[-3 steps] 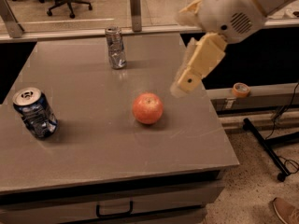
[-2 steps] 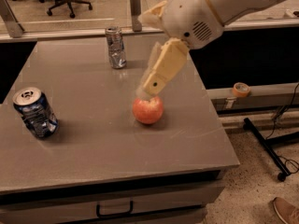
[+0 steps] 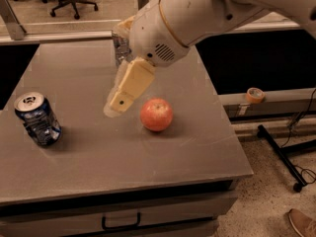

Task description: Move pepsi can near apple

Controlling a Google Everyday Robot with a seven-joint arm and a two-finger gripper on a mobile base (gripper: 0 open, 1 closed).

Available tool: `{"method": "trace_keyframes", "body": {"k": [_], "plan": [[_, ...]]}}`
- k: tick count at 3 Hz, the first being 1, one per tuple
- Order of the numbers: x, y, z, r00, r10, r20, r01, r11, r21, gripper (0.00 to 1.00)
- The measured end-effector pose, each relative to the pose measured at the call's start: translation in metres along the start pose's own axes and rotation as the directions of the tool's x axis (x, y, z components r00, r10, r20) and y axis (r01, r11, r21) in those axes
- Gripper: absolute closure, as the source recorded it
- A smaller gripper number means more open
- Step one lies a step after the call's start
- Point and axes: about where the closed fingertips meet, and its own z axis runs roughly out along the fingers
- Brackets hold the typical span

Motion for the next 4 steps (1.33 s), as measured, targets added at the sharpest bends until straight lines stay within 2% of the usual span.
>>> {"method": "trace_keyframes", "body": {"k": [1,2,3,4], "plan": [[0.001,0.004,0.006,1.000,-0.013,0.017,0.013,0.9999,-0.008,0.00],[0.007,0.001,0.052,0.995,-0.035,0.095,0.044,0.9952,-0.088,0.00],[0.028,-0.012,0.106,0.988,-0.005,0.157,0.037,0.9778,-0.206,0.00],[0.030,-0.010,0.152,0.974,0.030,0.224,0.043,0.9484,-0.314,0.00]]}}
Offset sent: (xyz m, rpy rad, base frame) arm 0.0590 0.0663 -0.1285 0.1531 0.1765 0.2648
